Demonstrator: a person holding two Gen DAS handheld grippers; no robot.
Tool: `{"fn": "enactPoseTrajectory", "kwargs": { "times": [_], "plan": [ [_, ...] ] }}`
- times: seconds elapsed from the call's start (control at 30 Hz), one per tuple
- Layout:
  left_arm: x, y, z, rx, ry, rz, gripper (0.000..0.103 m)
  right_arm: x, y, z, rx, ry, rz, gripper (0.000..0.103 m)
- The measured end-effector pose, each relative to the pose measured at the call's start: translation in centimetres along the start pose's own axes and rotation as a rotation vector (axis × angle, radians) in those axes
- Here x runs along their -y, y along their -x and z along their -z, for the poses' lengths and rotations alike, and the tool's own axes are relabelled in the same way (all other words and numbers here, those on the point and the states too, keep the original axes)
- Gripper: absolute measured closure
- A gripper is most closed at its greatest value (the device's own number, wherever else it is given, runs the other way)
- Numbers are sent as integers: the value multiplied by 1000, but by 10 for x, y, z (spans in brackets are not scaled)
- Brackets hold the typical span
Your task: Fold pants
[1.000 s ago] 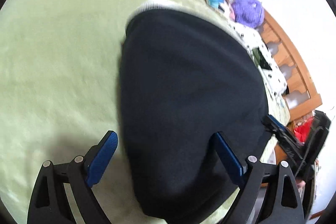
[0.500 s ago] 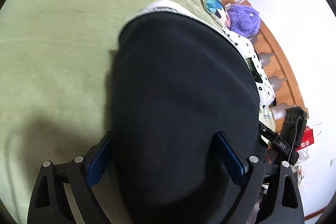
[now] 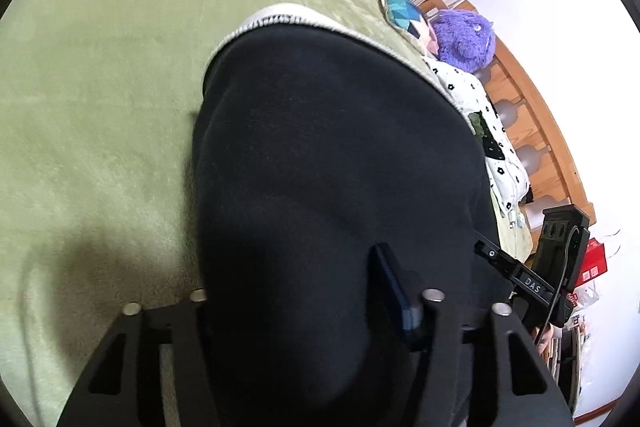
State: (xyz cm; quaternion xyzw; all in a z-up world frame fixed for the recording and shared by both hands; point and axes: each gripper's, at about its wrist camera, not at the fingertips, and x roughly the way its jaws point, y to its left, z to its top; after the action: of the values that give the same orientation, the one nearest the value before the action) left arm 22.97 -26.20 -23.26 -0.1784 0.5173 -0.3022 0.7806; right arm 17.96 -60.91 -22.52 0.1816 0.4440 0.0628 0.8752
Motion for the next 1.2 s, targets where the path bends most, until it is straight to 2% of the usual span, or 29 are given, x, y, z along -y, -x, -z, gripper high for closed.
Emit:
{"fn": "enactPoseTrajectory", "kwargs": {
  "times": [0.03,0.1,0.17,0.3,0.37,0.43,0.57,0.67,0.97,1.2],
  "plan": [
    [1,5,-1,5,-3,14,62,-2,3,0,6,-6,10,51],
    [2,12,-3,8,-1,33,68,-6,18,-1,51,-15,14,82],
    [4,17,-1,12,-10,33,70,-7,32,-2,64,-47,-24,84],
    [7,39,2,32,-33,44,75,-33,39,1,70,10,47,86],
    [4,52,5,35,-30,60,75,-41,48,1,86,8,28,87],
    [1,63,7,43,-36,44,76,-46,60,5,100,0,16,87],
    [-17,87,9,39,-4,37,77,-78,61,14,87,13,22,88],
    [-32,114,11,56,2,17,77,-101,59,24,78,9,-10,88],
    [-104,204,10,103,27,-78,77,-199,31,40,69,32,-111,88],
    [-167,244,2,101,70,-108,77,-272,-8,50,49,51,-161,88]
  ]
}}
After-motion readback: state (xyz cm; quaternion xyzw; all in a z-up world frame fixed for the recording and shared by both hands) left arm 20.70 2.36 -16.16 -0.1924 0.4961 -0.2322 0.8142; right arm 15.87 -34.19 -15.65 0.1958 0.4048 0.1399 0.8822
